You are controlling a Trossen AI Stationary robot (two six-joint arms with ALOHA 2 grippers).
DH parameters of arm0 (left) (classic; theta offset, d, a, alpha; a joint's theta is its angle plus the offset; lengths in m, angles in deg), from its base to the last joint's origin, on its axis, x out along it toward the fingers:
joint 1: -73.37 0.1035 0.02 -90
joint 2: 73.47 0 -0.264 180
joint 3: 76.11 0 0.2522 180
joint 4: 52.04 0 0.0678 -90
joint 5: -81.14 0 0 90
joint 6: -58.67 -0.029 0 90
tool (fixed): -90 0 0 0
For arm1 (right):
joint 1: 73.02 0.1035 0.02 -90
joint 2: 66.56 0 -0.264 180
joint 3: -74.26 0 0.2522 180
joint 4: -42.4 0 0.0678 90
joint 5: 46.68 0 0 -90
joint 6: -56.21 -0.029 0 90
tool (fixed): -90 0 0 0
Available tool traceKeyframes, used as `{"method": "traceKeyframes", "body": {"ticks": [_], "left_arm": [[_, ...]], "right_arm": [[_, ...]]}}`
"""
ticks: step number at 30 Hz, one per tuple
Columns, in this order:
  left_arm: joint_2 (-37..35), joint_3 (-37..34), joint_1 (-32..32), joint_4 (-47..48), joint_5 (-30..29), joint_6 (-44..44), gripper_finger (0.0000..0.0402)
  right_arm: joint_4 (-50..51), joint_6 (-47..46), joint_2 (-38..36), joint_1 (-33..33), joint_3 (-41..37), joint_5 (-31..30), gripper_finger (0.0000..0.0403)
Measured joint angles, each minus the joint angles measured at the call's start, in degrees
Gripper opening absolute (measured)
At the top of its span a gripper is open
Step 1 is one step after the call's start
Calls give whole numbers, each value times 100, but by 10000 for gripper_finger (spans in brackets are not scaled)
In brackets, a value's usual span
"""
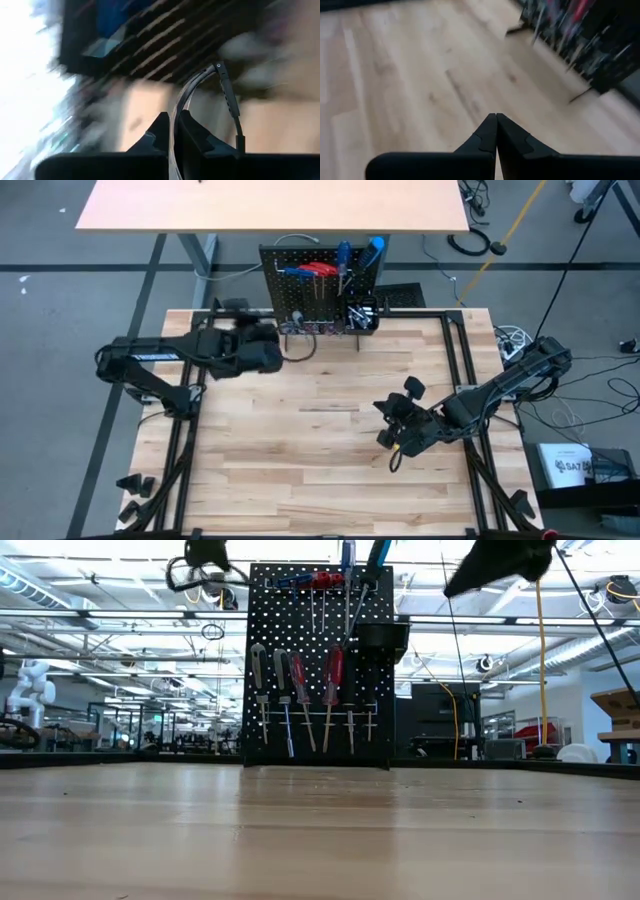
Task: Hang tools onto peg board
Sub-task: Hang the glasses on the pegboard
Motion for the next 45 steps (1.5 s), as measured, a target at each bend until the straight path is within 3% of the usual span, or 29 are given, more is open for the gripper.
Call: {"method": "traceKeyframes", "body": {"ticks": [2, 3, 8, 12, 15, 18, 21, 23, 29, 38, 45], "left_arm": [[-143, 0, 11, -894, 1266, -1017, 17], [-196, 0, 33, -1371, 1530, -1267, 17], [-580, -6, 412, -3937, 1500, -1465, 17], [-833, -350, 737, -5068, 1489, -1683, 17], [-990, -1044, 934, -6116, 1565, -2061, 17], [-1236, -1955, 1062, -8038, 1838, -2422, 17], [-1290, -2875, 1081, -9933, 1762, -3293, 17], [-1226, -3325, 962, -10671, 1572, -3656, 17], [-1211, -3926, 967, -11037, 1325, -3720, 17], [-1185, -3936, 1217, -11309, 1360, -3781, 17], [-1021, -3932, 1326, -11321, 1297, -3947, 17]], "right_arm": [[69, -204, 4, -31, -4, 385, 0], [48, -225, 4, -36, -4, 537, 0], [-120, -213, 4, -15, -4, 516, 0], [-44, -377, 4, 7, -5, 91, 0], [-34, -712, 4, 178, -186, -48, 0], [79, -875, -12, 387, -551, -13, 0], [546, -1160, -251, 434, -774, -63, 0], [679, -1506, -480, 420, -890, -259, 0], [596, -1603, -1015, 319, -1007, -550, 0], [514, -1441, -826, 19, -1012, -618, 0], [497, -1379, -635, -203, -1012, -344, 0]]}}
